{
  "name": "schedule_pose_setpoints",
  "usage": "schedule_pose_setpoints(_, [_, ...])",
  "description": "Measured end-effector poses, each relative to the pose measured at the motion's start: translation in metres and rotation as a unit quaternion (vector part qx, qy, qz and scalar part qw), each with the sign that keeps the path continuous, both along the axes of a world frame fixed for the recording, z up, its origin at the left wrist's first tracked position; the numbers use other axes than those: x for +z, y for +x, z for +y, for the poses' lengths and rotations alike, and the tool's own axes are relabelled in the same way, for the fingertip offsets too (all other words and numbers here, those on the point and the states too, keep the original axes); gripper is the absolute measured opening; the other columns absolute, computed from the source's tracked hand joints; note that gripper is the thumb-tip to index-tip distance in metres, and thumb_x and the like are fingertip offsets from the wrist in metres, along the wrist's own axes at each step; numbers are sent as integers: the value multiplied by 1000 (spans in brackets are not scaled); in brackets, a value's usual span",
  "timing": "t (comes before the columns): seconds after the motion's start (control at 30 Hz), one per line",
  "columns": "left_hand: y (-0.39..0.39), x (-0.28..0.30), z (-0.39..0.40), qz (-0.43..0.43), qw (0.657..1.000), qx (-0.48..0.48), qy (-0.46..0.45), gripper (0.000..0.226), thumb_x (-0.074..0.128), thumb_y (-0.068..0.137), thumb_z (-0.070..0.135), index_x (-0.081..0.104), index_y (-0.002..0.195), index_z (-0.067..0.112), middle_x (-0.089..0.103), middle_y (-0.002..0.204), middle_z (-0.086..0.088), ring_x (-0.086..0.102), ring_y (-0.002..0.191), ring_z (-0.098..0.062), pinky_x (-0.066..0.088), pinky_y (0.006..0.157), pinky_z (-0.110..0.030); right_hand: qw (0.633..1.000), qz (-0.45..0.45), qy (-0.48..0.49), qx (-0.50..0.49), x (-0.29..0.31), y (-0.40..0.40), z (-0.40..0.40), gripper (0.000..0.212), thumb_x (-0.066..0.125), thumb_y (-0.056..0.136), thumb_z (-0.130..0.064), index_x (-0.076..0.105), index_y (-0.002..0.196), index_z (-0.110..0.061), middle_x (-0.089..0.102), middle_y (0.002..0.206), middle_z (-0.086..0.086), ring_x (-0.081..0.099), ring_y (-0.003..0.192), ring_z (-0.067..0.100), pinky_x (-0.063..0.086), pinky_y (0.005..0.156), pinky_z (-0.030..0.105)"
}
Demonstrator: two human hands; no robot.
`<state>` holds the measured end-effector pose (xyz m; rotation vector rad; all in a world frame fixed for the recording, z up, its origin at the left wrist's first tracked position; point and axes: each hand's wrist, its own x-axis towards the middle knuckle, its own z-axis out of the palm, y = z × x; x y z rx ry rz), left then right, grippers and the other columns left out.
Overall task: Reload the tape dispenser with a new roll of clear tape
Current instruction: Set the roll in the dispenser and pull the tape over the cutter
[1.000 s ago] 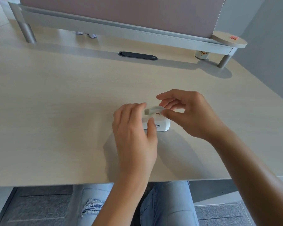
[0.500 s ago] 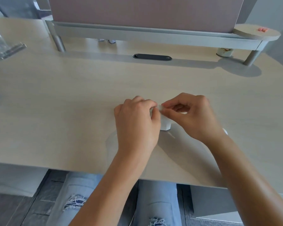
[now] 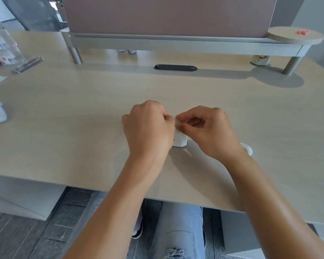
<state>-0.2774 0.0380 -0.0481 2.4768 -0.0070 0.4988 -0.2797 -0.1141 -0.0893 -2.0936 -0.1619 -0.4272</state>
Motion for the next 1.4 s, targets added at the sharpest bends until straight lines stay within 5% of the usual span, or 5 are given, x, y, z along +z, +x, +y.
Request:
schedule_pose_setpoints(0.77, [0,-5,-5,-5,1000,-18,-9,16,68,87,16,78,75,12,76,73,-8,69,69,-34,59,65,-41,1000,15,5,-23,0,-5,3,12,82,89,-14,83,101,-12,80,92,1,76,85,20,61,78,29])
schedule_pose_setpoints(0.93, [1,-1,-8,8,1000,2,-3,14,66,85,13,77,76,13,74,73,-5,66,67,-32,46,55,-32,1000,9,7,-24,-3,-4,3,11,81,90,-15,83,101,-14,80,93,0,75,85,18,60,77,27])
schedule_pose_setpoints(1.13, [1,8,-15,32,999,24,19,9,63,82,10,72,82,9,61,69,-6,57,65,-34,44,58,-32,1000,4,23,-18,-5,-4,5,6,80,91,-14,82,96,-16,78,89,-1,69,75,10,47,67,11])
schedule_pose_setpoints(1.3, [-4,14,-22,28,998,17,47,10,63,91,11,70,97,12,74,100,-10,54,77,-32,40,69,-34,999,-2,35,-15,-5,-6,6,5,78,91,-17,82,94,-16,78,89,2,70,76,14,48,68,15])
schedule_pose_setpoints(1.4, [-5,20,-23,40,996,20,74,7,61,92,9,60,87,14,66,94,-8,59,85,-35,37,74,-35,999,-8,34,-15,-5,-7,6,5,78,90,-16,81,93,-16,78,88,1,69,77,14,50,70,18])
